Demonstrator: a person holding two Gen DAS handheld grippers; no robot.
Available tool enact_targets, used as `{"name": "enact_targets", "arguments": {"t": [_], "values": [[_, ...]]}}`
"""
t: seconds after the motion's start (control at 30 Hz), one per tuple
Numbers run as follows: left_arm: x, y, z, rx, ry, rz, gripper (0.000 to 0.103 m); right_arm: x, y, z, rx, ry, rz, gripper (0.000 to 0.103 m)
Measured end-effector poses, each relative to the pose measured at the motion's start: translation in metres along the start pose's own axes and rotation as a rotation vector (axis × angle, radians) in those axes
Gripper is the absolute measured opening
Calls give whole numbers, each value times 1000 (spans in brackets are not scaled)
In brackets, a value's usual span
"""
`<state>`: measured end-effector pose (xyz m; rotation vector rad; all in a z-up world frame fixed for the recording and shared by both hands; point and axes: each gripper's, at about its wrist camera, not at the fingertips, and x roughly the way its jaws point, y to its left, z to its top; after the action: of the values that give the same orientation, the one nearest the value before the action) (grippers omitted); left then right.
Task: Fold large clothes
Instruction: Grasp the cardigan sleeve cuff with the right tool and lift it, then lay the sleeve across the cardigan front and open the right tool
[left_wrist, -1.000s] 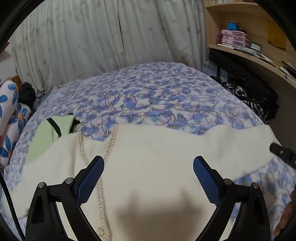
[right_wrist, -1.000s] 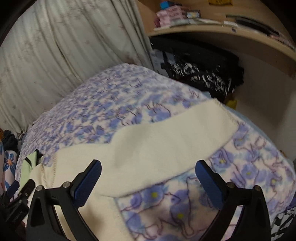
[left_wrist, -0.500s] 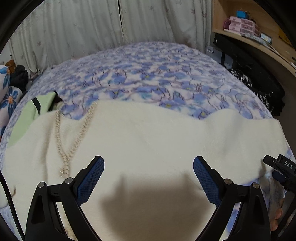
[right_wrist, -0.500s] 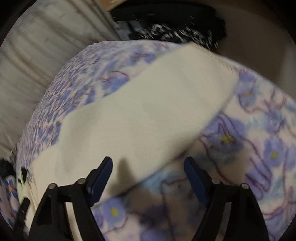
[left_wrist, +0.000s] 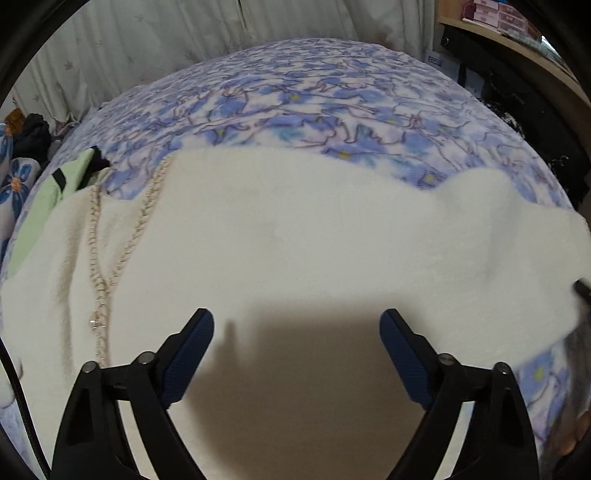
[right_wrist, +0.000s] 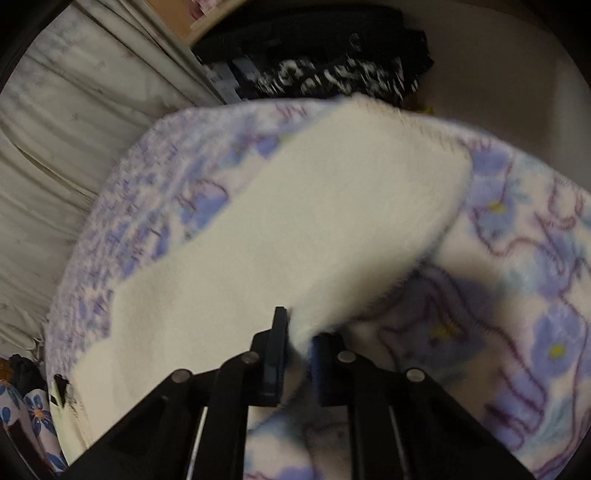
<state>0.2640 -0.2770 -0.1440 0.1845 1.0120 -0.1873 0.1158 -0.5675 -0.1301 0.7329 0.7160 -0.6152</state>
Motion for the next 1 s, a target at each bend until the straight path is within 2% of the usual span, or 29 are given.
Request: {"name": "enact_targets", "arguments": {"t": [0.1,0.23,0.37,0.47,0.53,0.6,0.67,0.7,0.73,0.77,0.8,0.87,1.0], "values": [[-12,15,-3,-19,-21,9,89,-30,31,1,-103,-105,28,8],[-34,50,-7,-69,-62,11,89,-72,97,-8,-335,-224,106,8],[-54,99,-16,-159,-85,15,89,-102,173,-50,-633,-272,226,8],[-67,141,-27,-243,-96,13,89,-113,217,-106,-865,-246,326,8],[-73,168,-37,-290,-100,19,89,-112,238,-155,-1027,-205,356,8],[-75,191,-49,-321,-98,34,89,-102,252,-206,-1157,-119,383,9],[-74,209,-60,-326,-87,48,89,-89,255,-243,-1216,-5,401,11],[-72,214,-63,-322,-81,52,89,-81,255,-264,-1243,68,401,14],[-71,218,-68,-317,-75,58,89,-73,255,-283,-1274,121,360,16],[-70,223,-73,-311,-69,60,89,-69,253,-298,-1308,136,314,27],[-70,225,-77,-306,-66,59,89,-68,249,-308,-1330,129,293,37],[-70,226,-84,-292,-64,53,89,-75,244,-316,-1358,98,268,43],[-75,216,-90,-259,-77,32,89,-96,232,-293,-1261,112,322,45]]}}
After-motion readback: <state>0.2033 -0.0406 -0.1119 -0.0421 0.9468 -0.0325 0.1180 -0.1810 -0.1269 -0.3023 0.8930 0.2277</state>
